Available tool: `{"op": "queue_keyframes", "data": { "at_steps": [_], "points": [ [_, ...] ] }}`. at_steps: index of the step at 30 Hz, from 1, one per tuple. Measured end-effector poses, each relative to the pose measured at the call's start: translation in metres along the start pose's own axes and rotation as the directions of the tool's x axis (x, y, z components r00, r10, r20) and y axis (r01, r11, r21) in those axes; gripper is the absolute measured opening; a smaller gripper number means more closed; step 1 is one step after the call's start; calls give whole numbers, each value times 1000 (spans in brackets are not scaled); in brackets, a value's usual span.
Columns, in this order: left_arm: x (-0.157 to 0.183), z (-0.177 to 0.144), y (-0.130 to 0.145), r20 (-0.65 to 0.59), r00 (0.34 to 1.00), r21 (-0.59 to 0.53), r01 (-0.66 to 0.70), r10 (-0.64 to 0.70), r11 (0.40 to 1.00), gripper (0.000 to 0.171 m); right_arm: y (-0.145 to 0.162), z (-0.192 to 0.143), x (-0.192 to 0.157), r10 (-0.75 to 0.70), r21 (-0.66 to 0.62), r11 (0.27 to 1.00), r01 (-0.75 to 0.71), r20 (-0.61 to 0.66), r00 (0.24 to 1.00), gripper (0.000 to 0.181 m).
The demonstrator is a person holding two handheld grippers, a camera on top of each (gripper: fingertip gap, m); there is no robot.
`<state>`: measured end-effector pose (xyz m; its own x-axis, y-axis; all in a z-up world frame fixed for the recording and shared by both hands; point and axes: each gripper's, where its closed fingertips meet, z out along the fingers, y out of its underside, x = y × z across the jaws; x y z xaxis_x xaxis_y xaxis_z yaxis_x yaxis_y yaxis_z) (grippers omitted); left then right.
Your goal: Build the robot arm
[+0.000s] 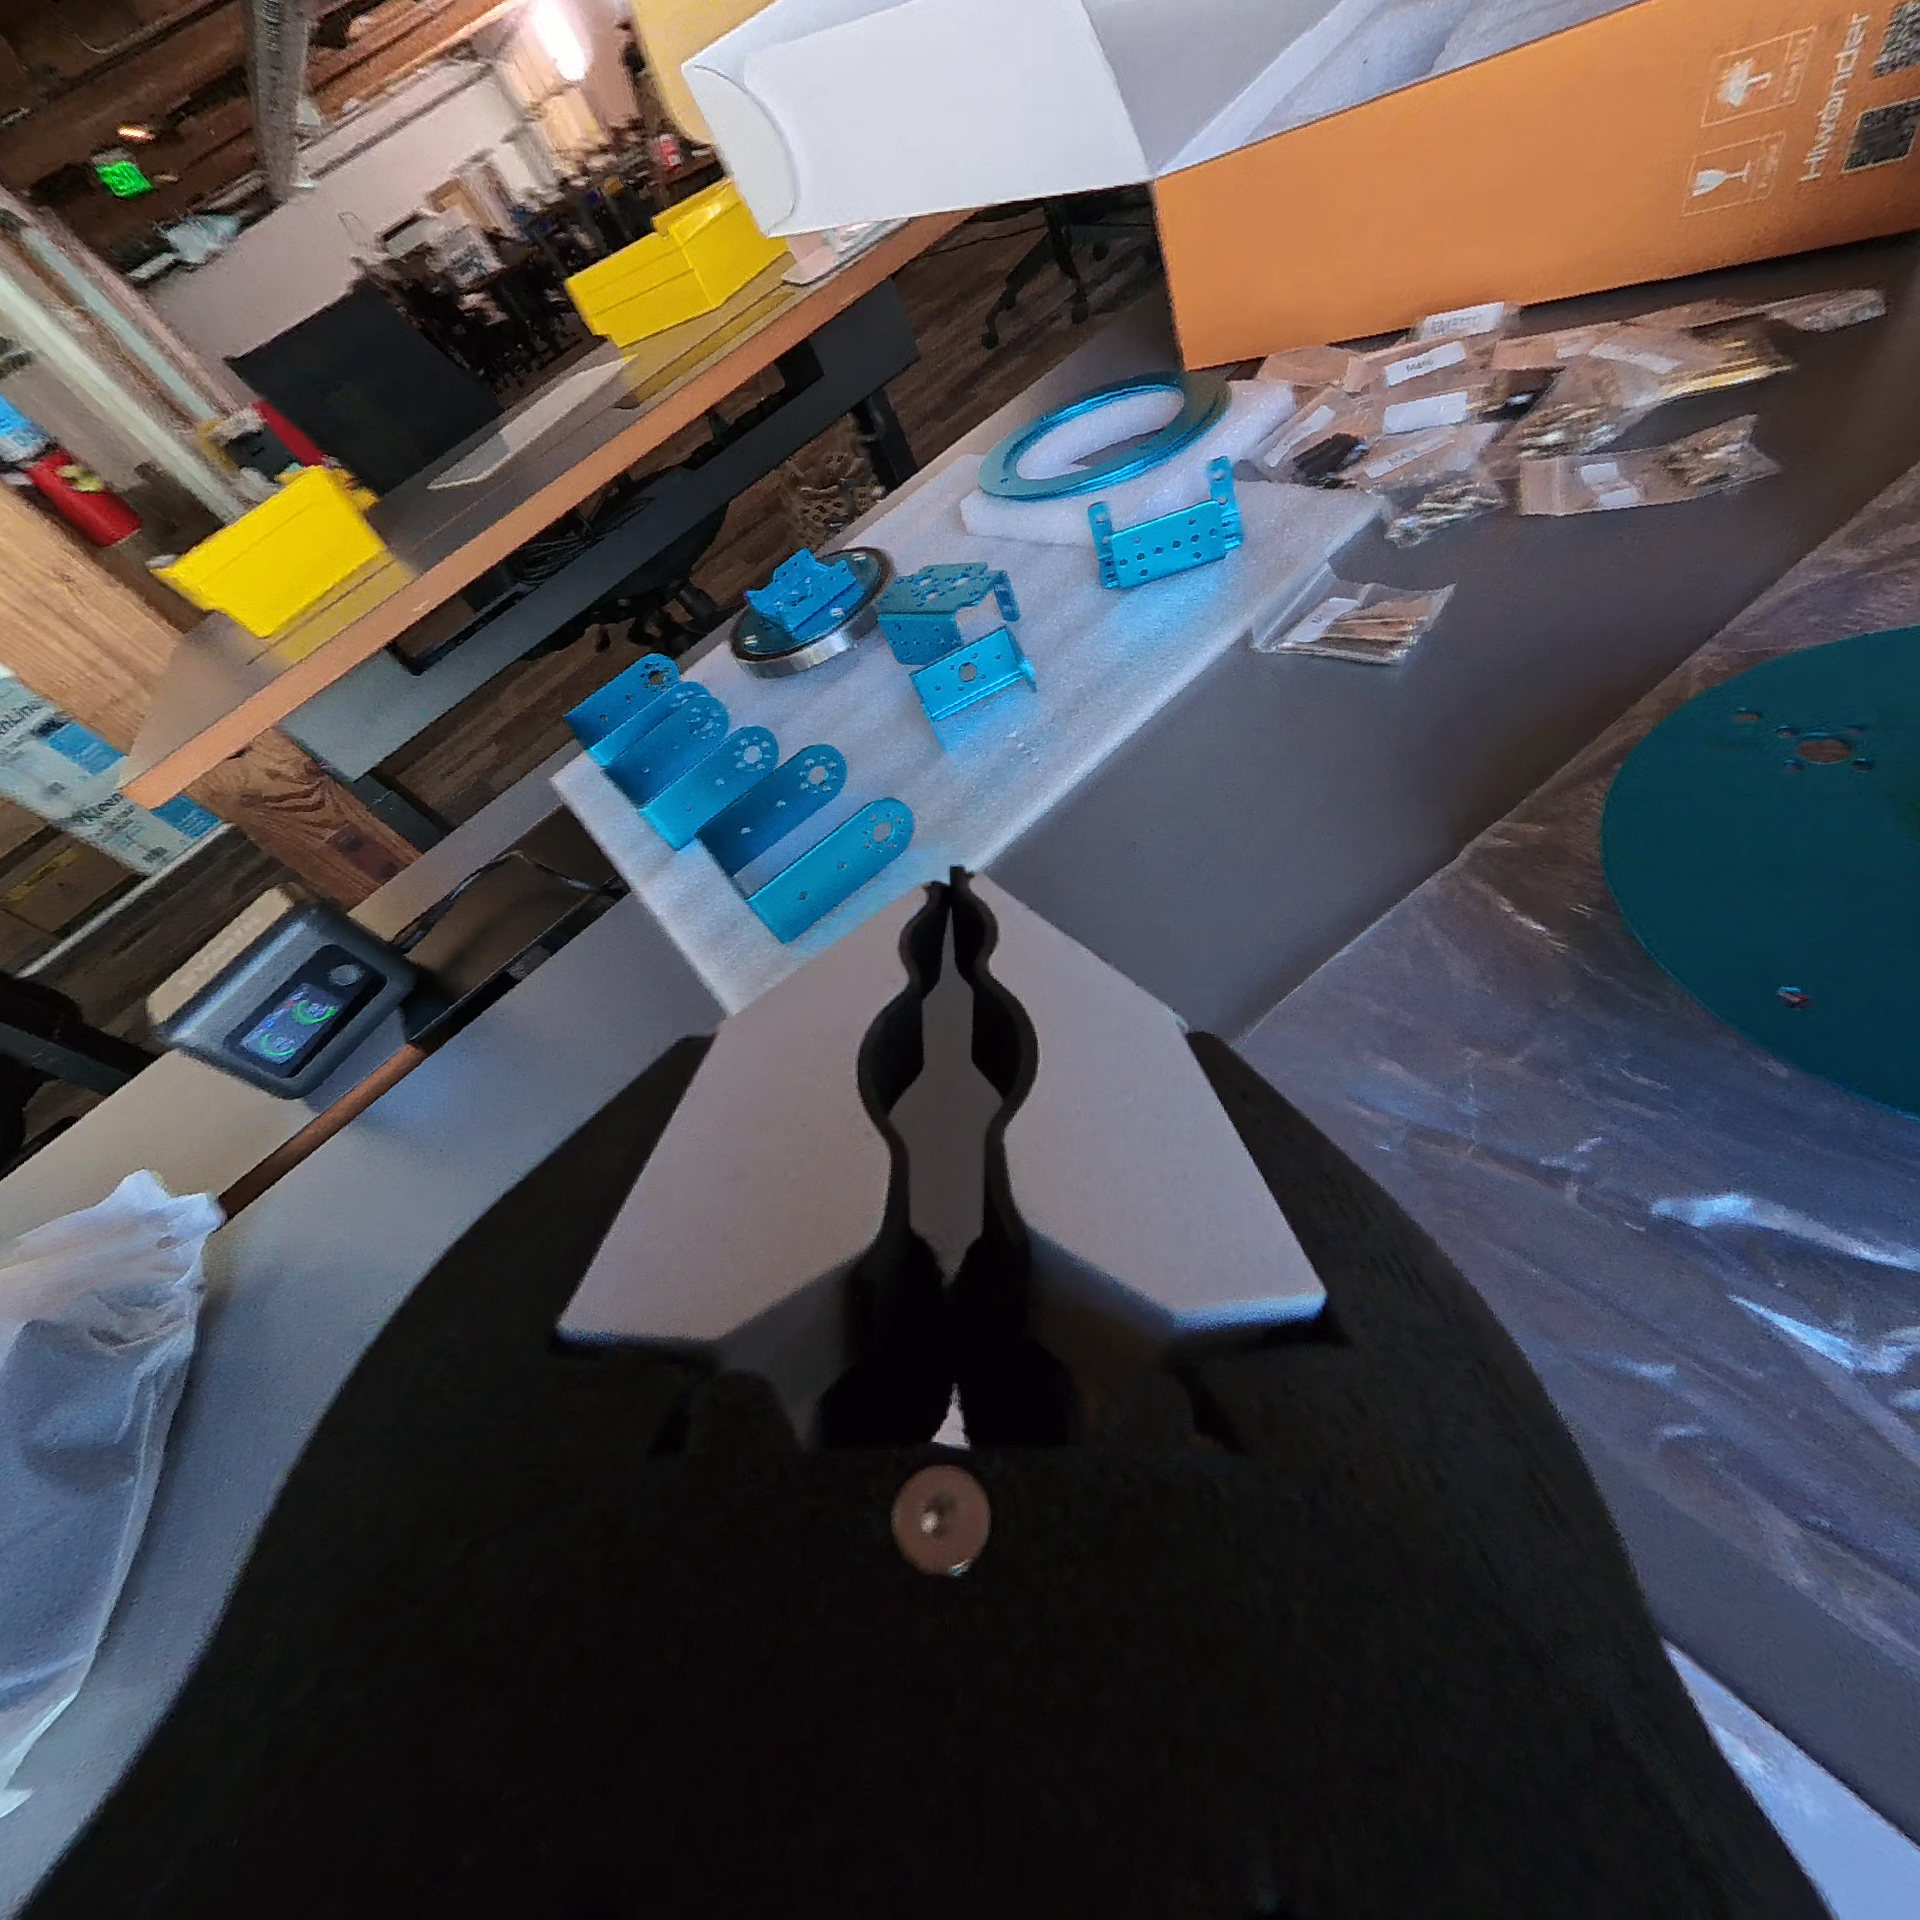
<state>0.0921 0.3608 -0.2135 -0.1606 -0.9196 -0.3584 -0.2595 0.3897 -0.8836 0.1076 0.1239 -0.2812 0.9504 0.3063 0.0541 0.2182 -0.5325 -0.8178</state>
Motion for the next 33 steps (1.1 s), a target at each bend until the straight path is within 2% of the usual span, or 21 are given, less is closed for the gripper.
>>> {"op": "queue_keyframes", "data": {
  "at_steps": [1, 2, 3, 4, 6, 8, 12, 14, 16, 17, 20, 27, 33],
  "points": [
    [16, -1, -2, -101, 995, -3, 23, -23, 1000, 0, 0, 0, 0, 0, 0, 1000, 0, 0, 1000, 32],
    [42, -4, -2, -259, 964, -27, 51, -56, 998, 3, 0, 0, 0, 0, -1, 1000, 0, -1, 1000, 31],
    [69, -12, -2, -417, 905, -70, 59, -83, 996, 7, 0, 0, 0, 0, -1, 1000, 0, 0, 1000, 32],
    [88, -17, -7, -503, 860, -92, 45, -85, 995, 8, 0, 0, 0, 2, 0, 1000, -2, -1, 1000, 32],
    [112, -28, -35, -580, 814, -8, -12, 5, 1000, 19, -1, -1, 0, 12, 6, 1000, -12, 6, 1000, 32],
    [135, -38, -50, -649, 750, 30, -144, 129, 989, 17, -4, -2, -4, 27, 18, 999, -27, 25, 999, 33],
    [162, -29, -39, -749, 638, -132, -407, 178, 904, 21, -14, -3, -21, 83, 29, 996, -86, 104, 991, 32],
    [173, -22, -35, -770, 604, -140, -477, 208, 867, 22, -17, -1, -31, 138, 8, 990, -140, 145, 980, 34],
    [179, -14, -32, -774, 582, -123, -527, 251, 841, 20, -19, 1, -38, 224, -23, 974, -223, 185, 957, 44],
    [182, -13, -32, -780, 572, -118, -532, 253, 839, 19, -21, 0, -43, 260, -40, 965, -258, 217, 941, 52],
    [192, -17, -32, -829, 518, -110, -522, 212, 846, 17, -24, 0, -47, 294, -48, 955, -291, 241, 925, 52],
    [190, -15, -32, -885, 415, -97, -607, 210, 788, 17, -24, 9, -52, 389, -77, 920, -383, 290, 875, 64],
    [195, -16, -23, -927, 334, -84, -626, 170, 775, 17, -32, 12, -50, 428, -66, 900, -431, 318, 846, 64]
  ]
}}
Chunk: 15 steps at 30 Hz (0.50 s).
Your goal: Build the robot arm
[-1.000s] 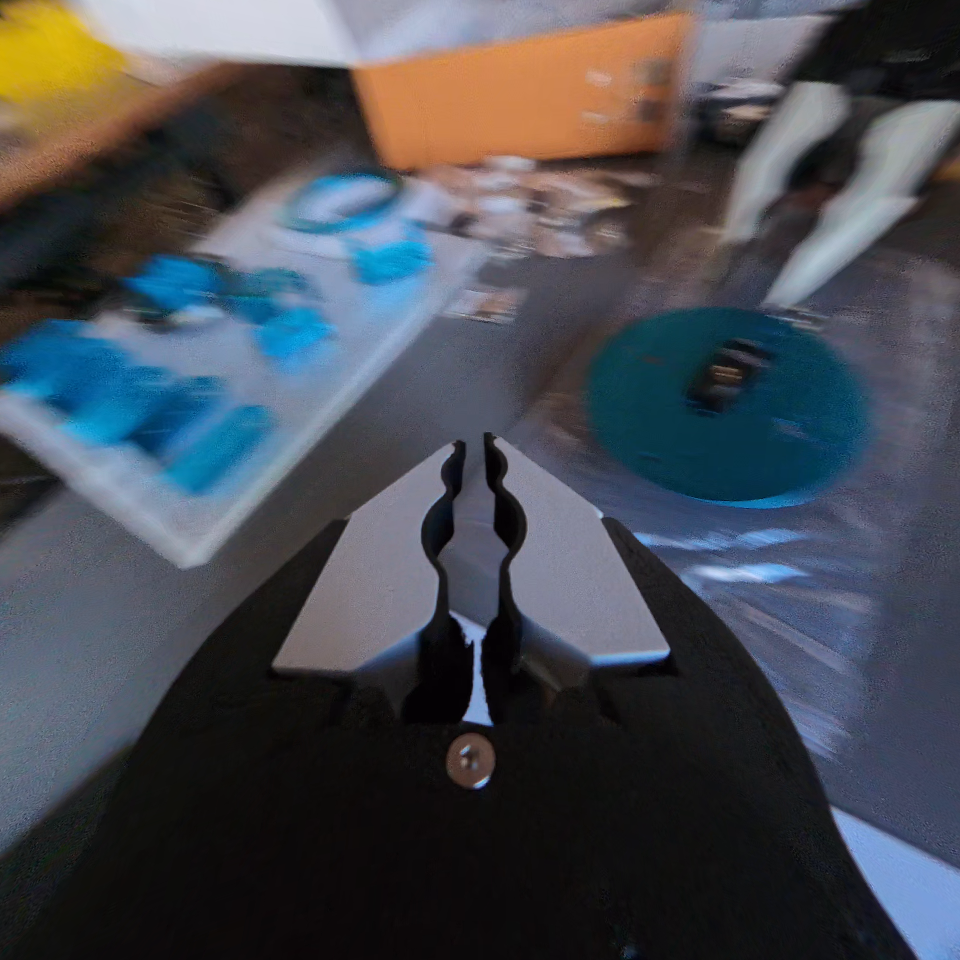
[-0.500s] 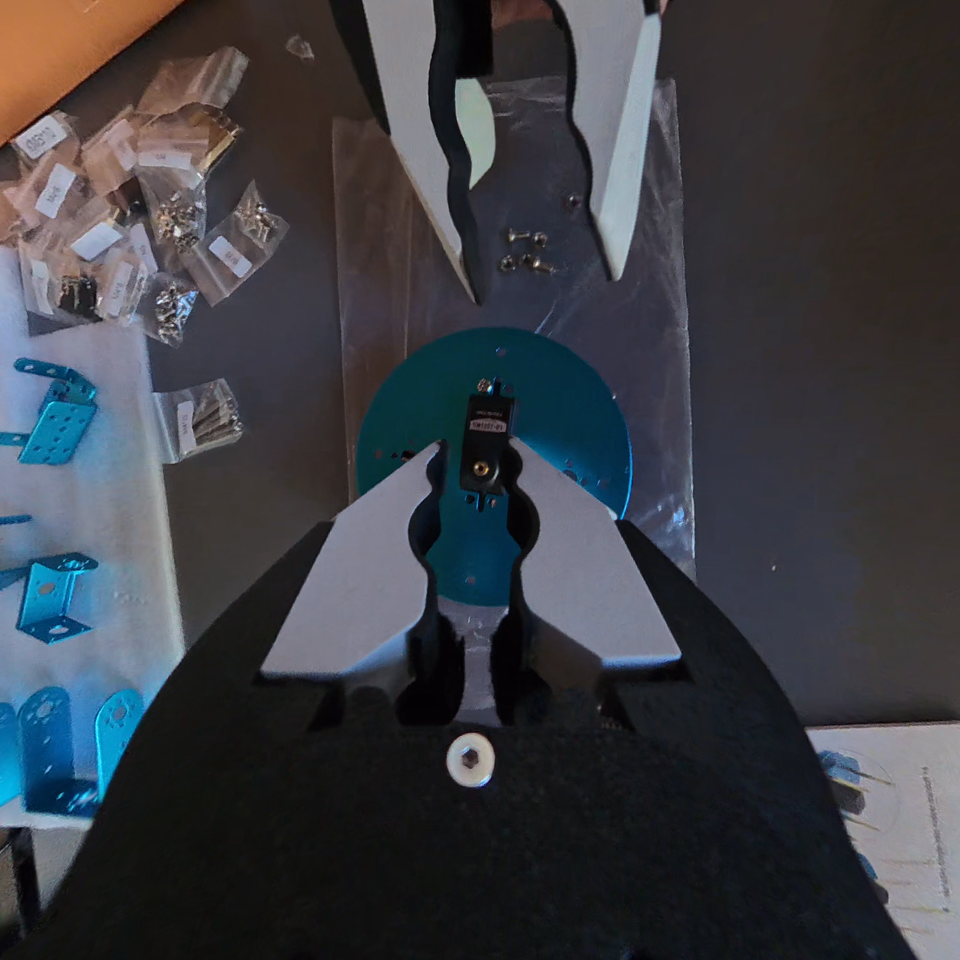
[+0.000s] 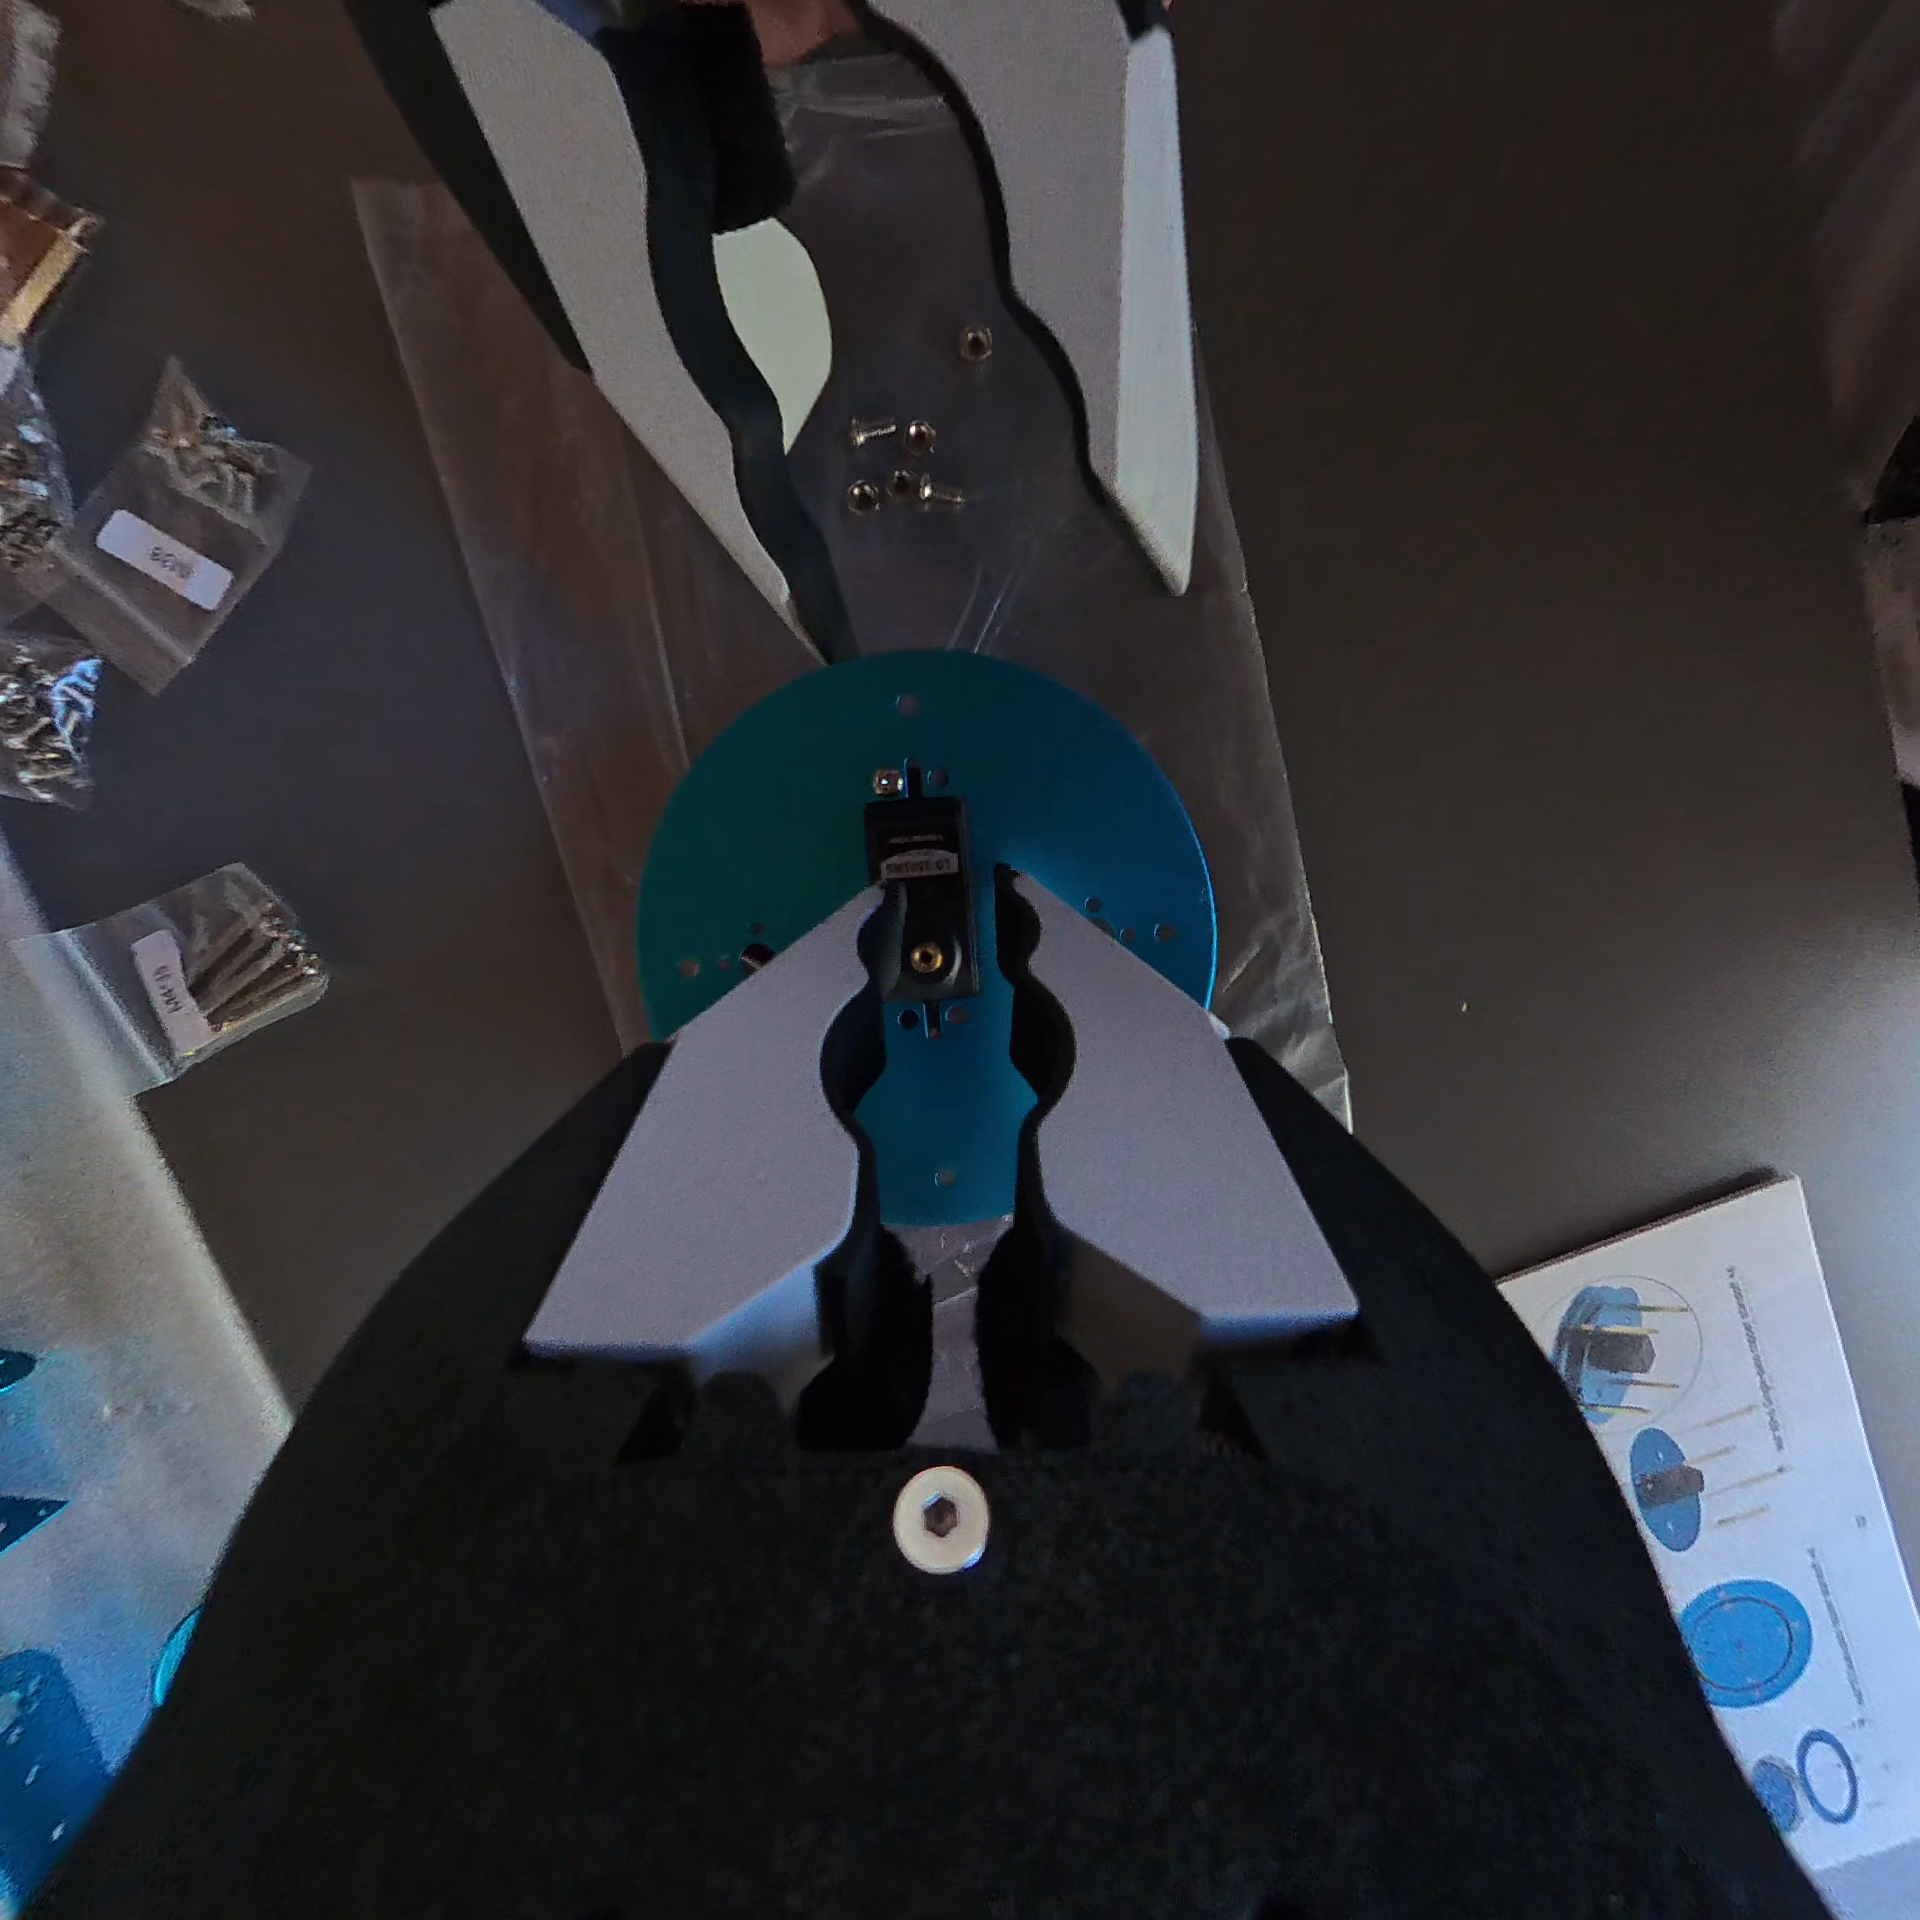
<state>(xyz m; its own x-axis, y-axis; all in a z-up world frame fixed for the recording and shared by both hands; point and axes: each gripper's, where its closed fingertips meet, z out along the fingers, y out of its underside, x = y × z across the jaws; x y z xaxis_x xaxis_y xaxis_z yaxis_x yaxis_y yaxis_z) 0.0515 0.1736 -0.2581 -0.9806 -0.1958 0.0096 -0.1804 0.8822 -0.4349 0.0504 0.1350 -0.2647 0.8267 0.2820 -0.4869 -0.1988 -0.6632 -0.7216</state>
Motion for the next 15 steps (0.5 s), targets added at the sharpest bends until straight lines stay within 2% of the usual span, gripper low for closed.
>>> {"op": "queue_keyframes", "data": {
  "at_steps": [9, 15],
  "points": [
    [-3, 3, -2, 46, 998, 99, 33, -38, 994, 11, 2, 5, -3, 12, 2, 1000, -12, 21, 1000, 64],
    [-4, 2, 1, 93, 996, 50, 4, -9, 999, 18, 4, 5, 2, 16, -9, 1000, -16, -1, 1000, 63]
  ]
}}
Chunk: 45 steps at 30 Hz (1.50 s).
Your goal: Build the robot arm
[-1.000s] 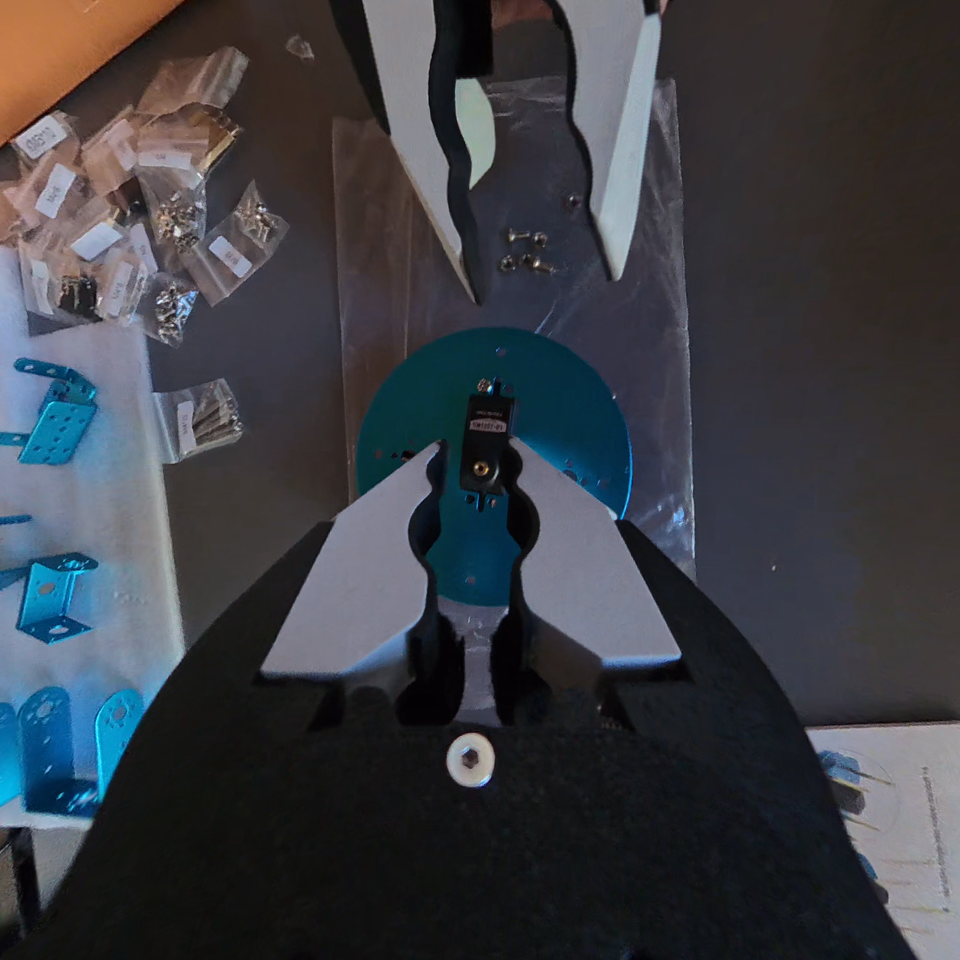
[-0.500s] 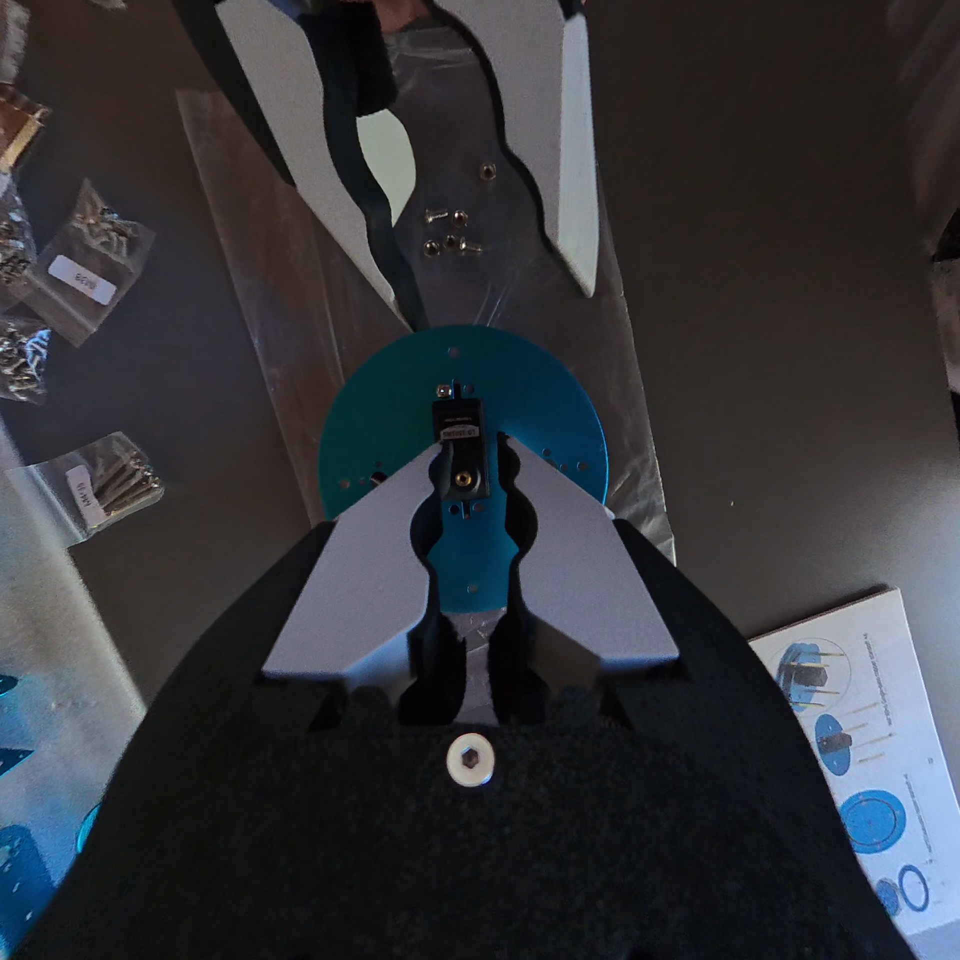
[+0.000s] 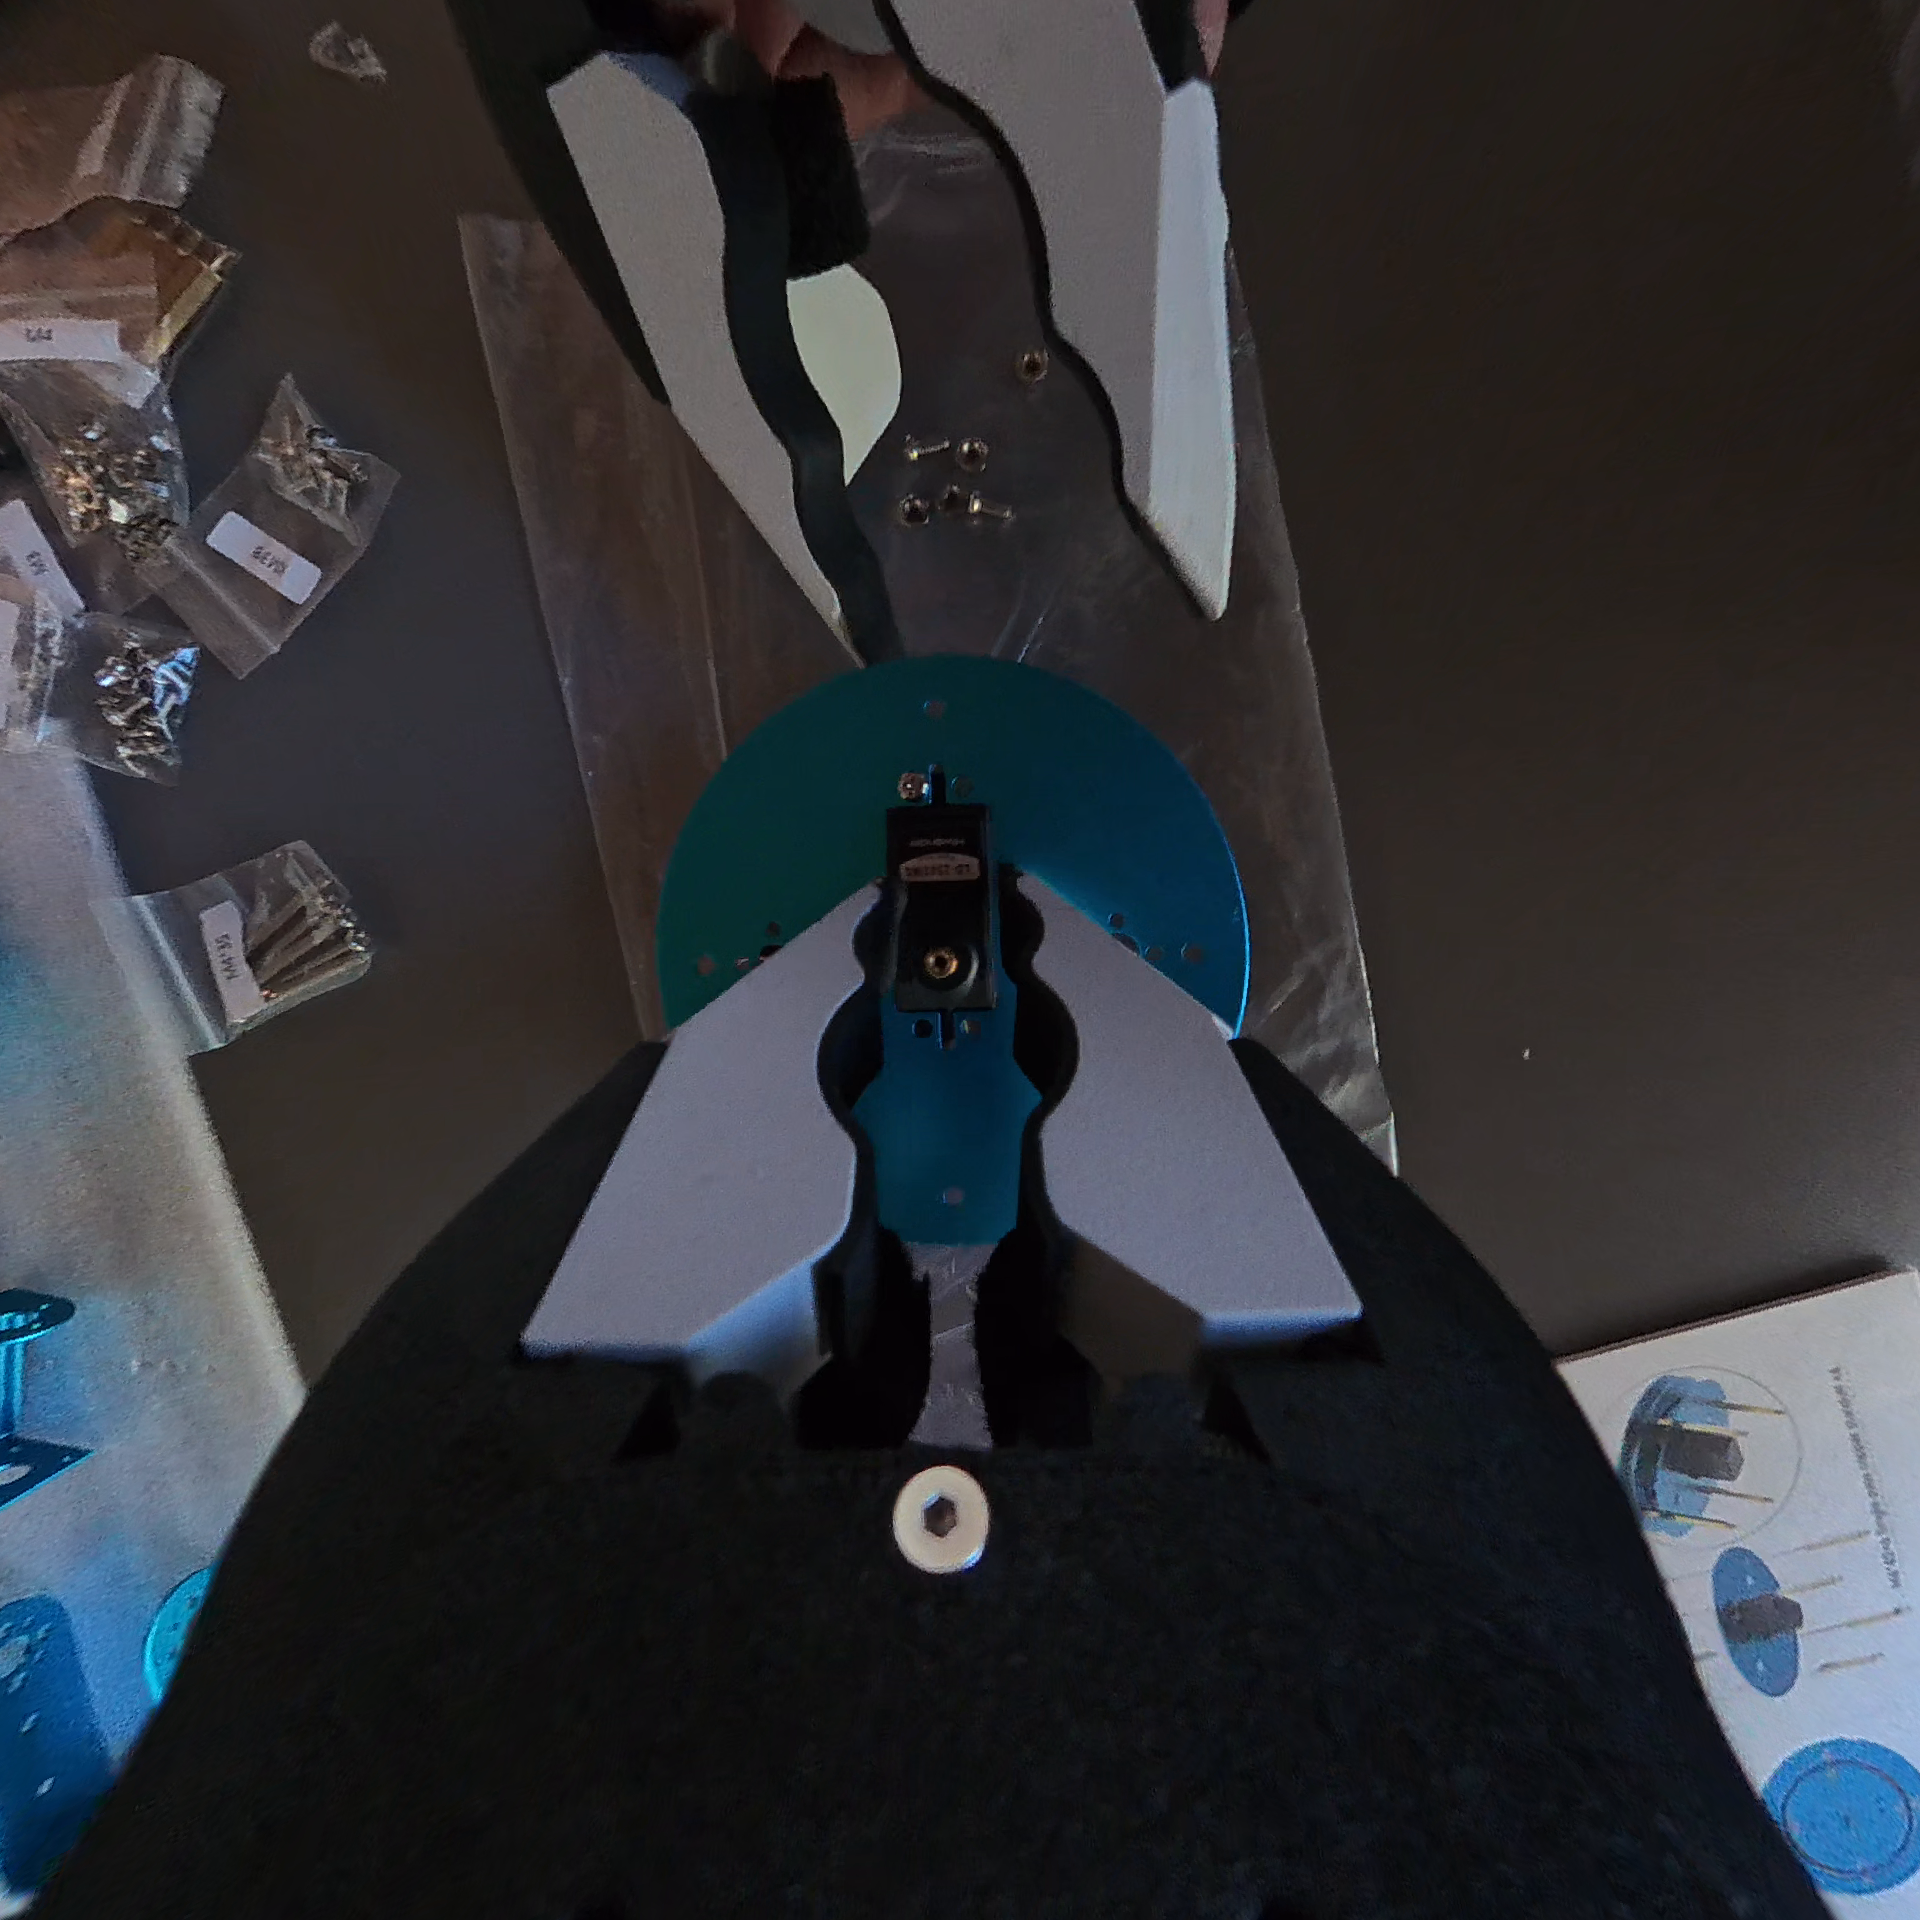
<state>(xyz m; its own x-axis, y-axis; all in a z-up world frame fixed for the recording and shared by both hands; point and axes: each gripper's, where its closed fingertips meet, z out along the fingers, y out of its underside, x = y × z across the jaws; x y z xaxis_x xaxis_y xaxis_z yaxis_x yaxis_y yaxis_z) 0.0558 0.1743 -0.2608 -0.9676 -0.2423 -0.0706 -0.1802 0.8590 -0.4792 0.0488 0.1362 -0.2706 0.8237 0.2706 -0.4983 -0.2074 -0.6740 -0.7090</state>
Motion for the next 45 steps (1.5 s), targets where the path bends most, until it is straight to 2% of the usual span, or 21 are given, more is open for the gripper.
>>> {"op": "queue_keyframes", "data": {
  "at_steps": [11, 19, 23, 24, 26, 27, 29, 32, 36, 38, 41, 45],
  "points": [
    [-1, 6, 2, -35, 999, -48, 21, -23, 999, 26, 4, 3, -4, -17, -14, 1000, 17, -1, 1000, 63],
    [-1, 5, 2, -12, 997, -144, -71, 70, 987, 20, 5, -2, 2, 1, -11, 1000, -2, -12, 1000, 63],
    [-3, 5, 1, 11, 994, -152, -105, 108, 983, 19, 6, -2, 1, -1, -16, 1000, 0, -12, 1000, 63],
    [-5, 4, 0, 23, 993, -141, -107, 111, 984, 19, 6, -2, 1, -1, -16, 1000, 1, -10, 1000, 63],
    [-10, -7, -14, 54, 993, -42, -104, 106, 994, 0, 6, -2, 0, -2, -16, 1000, 2, -7, 1000, 63],
    [-11, -11, -14, 46, 996, -33, -80, 82, 996, 0, 6, -2, 0, -3, -15, 1000, 3, -7, 1000, 63],
    [-13, -6, 0, 64, 993, -95, -96, 103, 991, 0, 5, -2, 0, -4, -13, 1000, 3, -7, 1000, 63],
    [6, 1, -4, -31, 998, -43, -57, 56, 997, 0, 5, -1, -1, -3, -15, 1000, 3, -5, 1000, 62],
    [2, -8, -6, -25, 1000, 20, -6, 7, 1000, 0, 8, -1, 0, 0, -22, 1000, 0, -7, 1000, 63],
    [-5, -14, 1, 17, 1000, 15, 24, -25, 1000, 3, 8, -2, 1, 0, -23, 1000, -1, -8, 1000, 62],
    [-14, -26, 10, 115, 990, 47, 82, -86, 996, 16, 6, -7, 2, -3, -13, 1000, 3, -13, 1000, 62],
    [-38, -44, 20, 282, 931, 238, 167, -232, 957, 20, -1, -18, 13, -19, 27, 999, 20, -46, 999, 58]
  ]
}}
